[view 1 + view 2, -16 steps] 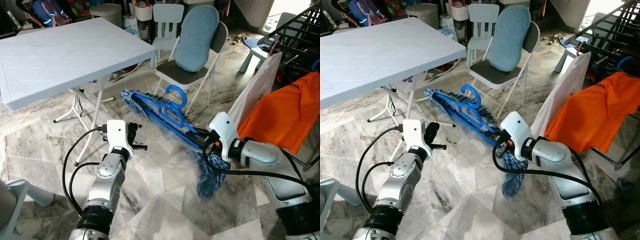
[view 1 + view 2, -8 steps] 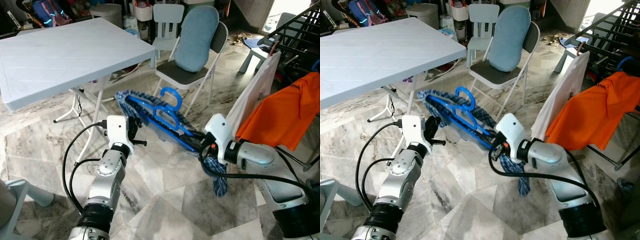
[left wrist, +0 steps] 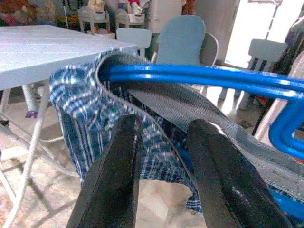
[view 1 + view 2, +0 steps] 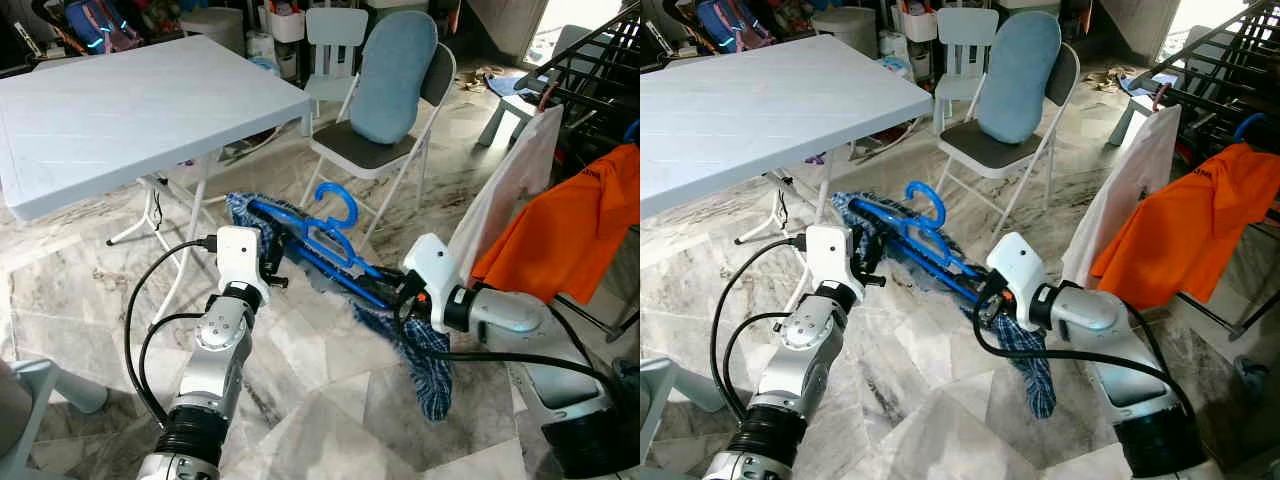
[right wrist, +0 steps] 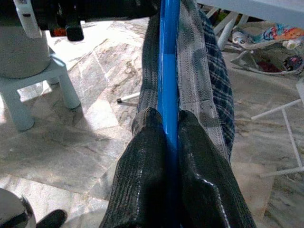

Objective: Hang hanger

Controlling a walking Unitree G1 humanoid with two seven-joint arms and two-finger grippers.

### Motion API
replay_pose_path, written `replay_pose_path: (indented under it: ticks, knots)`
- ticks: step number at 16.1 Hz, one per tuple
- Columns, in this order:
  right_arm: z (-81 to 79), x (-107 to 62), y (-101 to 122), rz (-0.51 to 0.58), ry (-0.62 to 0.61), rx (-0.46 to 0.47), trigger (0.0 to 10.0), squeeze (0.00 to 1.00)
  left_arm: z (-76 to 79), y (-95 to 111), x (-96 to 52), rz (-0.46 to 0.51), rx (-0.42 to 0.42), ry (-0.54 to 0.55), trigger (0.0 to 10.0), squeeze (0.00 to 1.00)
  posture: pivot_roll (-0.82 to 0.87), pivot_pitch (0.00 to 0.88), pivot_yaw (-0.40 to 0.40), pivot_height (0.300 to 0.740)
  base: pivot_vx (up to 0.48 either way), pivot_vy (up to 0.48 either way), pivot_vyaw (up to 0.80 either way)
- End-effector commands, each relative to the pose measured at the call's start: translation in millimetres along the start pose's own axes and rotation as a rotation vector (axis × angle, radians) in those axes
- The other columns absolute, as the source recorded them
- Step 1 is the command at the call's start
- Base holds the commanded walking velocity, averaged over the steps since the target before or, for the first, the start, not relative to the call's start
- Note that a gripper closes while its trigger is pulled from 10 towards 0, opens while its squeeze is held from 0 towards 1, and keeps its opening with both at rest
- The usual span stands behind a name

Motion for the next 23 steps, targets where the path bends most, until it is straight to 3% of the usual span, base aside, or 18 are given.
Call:
replay_pose_path:
  ticks: [1, 13, 14, 15, 16, 23]
  knots:
    - [0.0, 0.2, 0.2, 0.006, 0.004, -0.008, 10.0, 0.0, 0.9, 9.0, 3.1, 0.034, 0.022, 0.0, 10.0, 1.0, -0.23, 0.0, -0.005, 0.74, 0.0, 0.0, 0.0]
    - [-9.3, -4.6, 2.0, 0.014, 0.082, -0.011, 10.0, 0.0, -29.4, 10.1, 7.0, 0.017, 0.003, 0.185, 10.0, 1.0, -0.24, 0.0, -0.004, 0.74, 0.0, 0.0, 0.0]
    - [-9.9, -4.8, 2.7, 0.016, 0.09, -0.013, 10.0, 0.0, -32.9, 8.7, 7.0, 0.009, -0.011, 0.195, 6.8, 0.95, -0.24, 0.0, -0.005, 0.74, 0.0, 0.0, 0.0]
    - [-10.1, -5.1, 2.6, 0.015, 0.092, -0.013, 10.0, 0.0, -34.1, 8.2, 6.9, 0.005, -0.015, 0.202, 4.2, 0.7, -0.24, 0.0, -0.005, 0.74, 0.0, 0.0, 0.0]
    - [-10.0, -5.4, 2.3, 0.014, 0.094, -0.014, 10.0, 0.0, -34.5, 7.6, 7.3, 0.002, -0.028, 0.202, 0.0, 0.0, -0.24, 0.0, -0.006, 0.74, 0.0, 0.0, 0.0]
    - [-7.6, -5.5, 2.8, 0.013, 0.09, -0.02, 10.0, 0.0, -36.3, -2.4, 6.3, -0.052, -0.043, 0.213, 0.0, 0.0, -0.24, 0.0, -0.003, 0.74, 0.0, 0.0, 0.0]
Point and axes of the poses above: a point about 5 cm out from each wrist's last joint towards the gripper, its own x axis pointing out of the wrist towards the gripper, its own y axis along the axis of the wrist's last joint, z = x × y, the point moved 1 cm from there along x, pointing out of the wrist towards the gripper, and after that the axes turned 15 degrees about -x, right-handed, at the moved point
